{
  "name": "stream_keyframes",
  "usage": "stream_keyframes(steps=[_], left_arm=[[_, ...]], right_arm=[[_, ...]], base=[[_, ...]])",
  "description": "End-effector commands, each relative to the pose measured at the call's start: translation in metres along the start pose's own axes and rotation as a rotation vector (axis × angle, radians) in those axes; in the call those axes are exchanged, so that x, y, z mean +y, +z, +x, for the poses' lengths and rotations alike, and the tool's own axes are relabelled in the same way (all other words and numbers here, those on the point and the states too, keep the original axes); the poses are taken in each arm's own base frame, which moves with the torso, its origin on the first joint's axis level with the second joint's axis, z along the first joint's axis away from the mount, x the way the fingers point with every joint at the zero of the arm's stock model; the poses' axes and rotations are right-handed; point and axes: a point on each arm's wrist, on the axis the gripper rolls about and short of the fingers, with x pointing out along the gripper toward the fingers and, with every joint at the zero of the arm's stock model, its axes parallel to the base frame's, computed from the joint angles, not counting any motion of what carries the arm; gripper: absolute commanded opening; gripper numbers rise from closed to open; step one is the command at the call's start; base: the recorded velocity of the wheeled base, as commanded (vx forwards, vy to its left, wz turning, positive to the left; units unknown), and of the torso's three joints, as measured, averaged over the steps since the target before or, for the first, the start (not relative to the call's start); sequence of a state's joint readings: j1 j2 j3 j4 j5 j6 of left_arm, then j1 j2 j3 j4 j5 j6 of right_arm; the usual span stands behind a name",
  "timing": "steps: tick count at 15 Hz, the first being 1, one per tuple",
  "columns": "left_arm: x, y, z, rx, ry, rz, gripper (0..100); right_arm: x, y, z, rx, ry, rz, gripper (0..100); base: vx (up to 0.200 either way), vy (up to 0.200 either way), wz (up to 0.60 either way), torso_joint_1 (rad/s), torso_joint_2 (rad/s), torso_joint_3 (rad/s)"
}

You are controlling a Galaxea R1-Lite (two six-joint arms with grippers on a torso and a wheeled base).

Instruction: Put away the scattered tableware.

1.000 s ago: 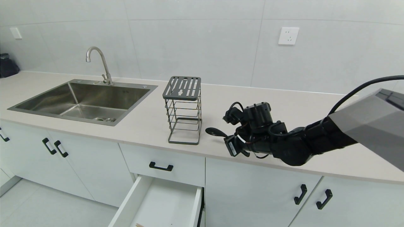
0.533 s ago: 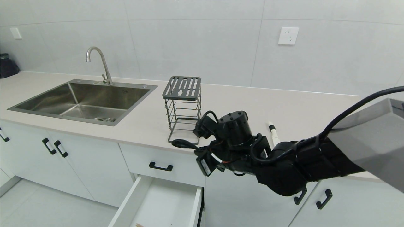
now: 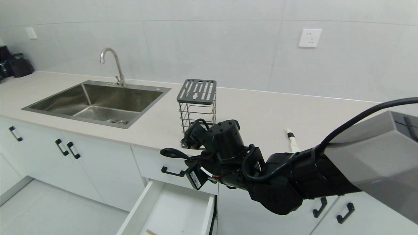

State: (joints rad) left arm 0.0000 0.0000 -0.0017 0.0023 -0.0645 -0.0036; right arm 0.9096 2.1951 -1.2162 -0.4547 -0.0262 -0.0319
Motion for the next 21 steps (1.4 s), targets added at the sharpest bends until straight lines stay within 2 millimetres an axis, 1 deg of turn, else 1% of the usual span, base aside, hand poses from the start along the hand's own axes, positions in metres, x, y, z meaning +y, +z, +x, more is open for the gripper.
stream_keyframes(steps=[1, 3, 5, 6, 9, 13, 15, 16, 18, 21], left_arm=[[0.0, 0.0, 0.0, 0.002, 0.0, -0.001, 100], [0.0, 0.0, 0.0, 0.002, 0.0, -0.001, 100], [0.0, 0.0, 0.0, 0.002, -0.001, -0.001, 100], [0.0, 0.0, 0.0, 0.002, 0.0, -0.001, 100], [0.0, 0.0, 0.0, 0.002, 0.0, -0.001, 100], [0.0, 0.0, 0.0, 0.002, 0.0, -0.001, 100], [0.0, 0.0, 0.0, 0.002, 0.0, -0.001, 100], [0.0, 0.0, 0.0, 0.002, -0.001, -0.001, 100], [0.0, 0.0, 0.0, 0.002, 0.0, -0.001, 100], [0.0, 0.0, 0.0, 0.002, 0.0, -0.001, 100]], right_arm=[[0.002, -0.003, 0.002, 0.016, 0.002, -0.005, 0], [0.002, -0.006, 0.002, 0.028, 0.002, -0.003, 0], [0.003, -0.004, 0.002, 0.023, 0.003, -0.006, 0], [0.007, -0.005, 0.002, 0.024, 0.011, -0.01, 0], [0.01, -0.004, 0.002, 0.021, 0.016, -0.019, 0], [0.011, -0.008, 0.002, 0.035, 0.019, -0.022, 0], [0.013, -0.013, 0.001, 0.056, 0.022, -0.026, 0], [0.018, -0.02, -0.001, 0.08, 0.035, -0.036, 0], [0.02, -0.026, -0.003, 0.1, 0.052, -0.073, 0], [0.021, -0.026, 0.0, 0.158, 0.09, -0.082, 0]], base=[[0.0, 0.0, 0.0, 0.0, 0.0, 0.0], [0.0, 0.0, 0.0, 0.0, 0.0, 0.0], [0.0, 0.0, 0.0, 0.0, 0.0, 0.0], [0.0, 0.0, 0.0, 0.0, 0.0, 0.0], [0.0, 0.0, 0.0, 0.0, 0.0, 0.0], [0.0, 0.0, 0.0, 0.0, 0.0, 0.0], [0.0, 0.0, 0.0, 0.0, 0.0, 0.0], [0.0, 0.0, 0.0, 0.0, 0.0, 0.0], [0.0, 0.0, 0.0, 0.173, -0.02, 0.166], [0.0, 0.0, 0.0, 0.188, -0.02, 0.152]])
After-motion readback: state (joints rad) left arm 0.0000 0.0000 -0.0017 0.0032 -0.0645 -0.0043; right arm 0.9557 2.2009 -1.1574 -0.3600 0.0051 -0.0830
